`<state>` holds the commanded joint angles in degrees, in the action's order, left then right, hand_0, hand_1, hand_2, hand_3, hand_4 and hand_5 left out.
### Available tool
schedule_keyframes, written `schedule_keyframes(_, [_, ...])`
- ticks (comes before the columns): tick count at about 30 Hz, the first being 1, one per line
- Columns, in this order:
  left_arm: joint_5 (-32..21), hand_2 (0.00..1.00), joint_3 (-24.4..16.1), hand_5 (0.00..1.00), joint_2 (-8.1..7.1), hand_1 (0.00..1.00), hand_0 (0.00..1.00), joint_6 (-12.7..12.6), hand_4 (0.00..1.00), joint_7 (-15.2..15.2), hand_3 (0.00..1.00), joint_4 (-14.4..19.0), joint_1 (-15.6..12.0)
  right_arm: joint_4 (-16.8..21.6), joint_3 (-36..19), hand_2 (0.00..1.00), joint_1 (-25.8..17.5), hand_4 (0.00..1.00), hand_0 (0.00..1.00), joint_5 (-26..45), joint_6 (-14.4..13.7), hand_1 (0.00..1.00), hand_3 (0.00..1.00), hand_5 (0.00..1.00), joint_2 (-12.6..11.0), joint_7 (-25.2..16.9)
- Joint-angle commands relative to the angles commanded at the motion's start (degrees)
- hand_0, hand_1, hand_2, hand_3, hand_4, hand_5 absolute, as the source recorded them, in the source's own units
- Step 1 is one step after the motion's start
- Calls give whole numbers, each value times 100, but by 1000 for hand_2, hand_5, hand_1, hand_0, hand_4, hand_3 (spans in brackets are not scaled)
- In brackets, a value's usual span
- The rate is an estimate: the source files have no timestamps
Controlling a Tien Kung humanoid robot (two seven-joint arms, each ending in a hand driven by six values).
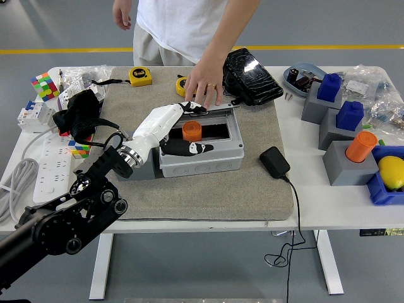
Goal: Fetch the battery,place it into the box,close the lid of the box
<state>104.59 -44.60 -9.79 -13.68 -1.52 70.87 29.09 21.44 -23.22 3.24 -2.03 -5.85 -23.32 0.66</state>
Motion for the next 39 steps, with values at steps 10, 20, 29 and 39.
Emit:
schedule_keyframes(10, [-53,704,17,483,-7,712,634,36,998,-27,736,96,-96,-5,-26,590,-23,933,545,-9,-5,600,547,486,38,-5])
schedule_keyframes(20, [-226,704,-25,486,-49,704,609,142,998,-95,732,218,-97,-7,-50,590,-36,933,544,-3,-15,600,546,486,49,-10])
schedule_keyframes(29, [-378,703,-208,489,-124,702,595,124,998,-29,729,461,-234,-2,49,589,-14,933,544,-8,-22,600,546,486,13,-15])
schedule_keyframes(39, [-548,697,-500,491,-137,700,594,124,998,45,725,679,-395,-16,-21,589,-58,933,544,-4,-34,600,547,485,86,-25])
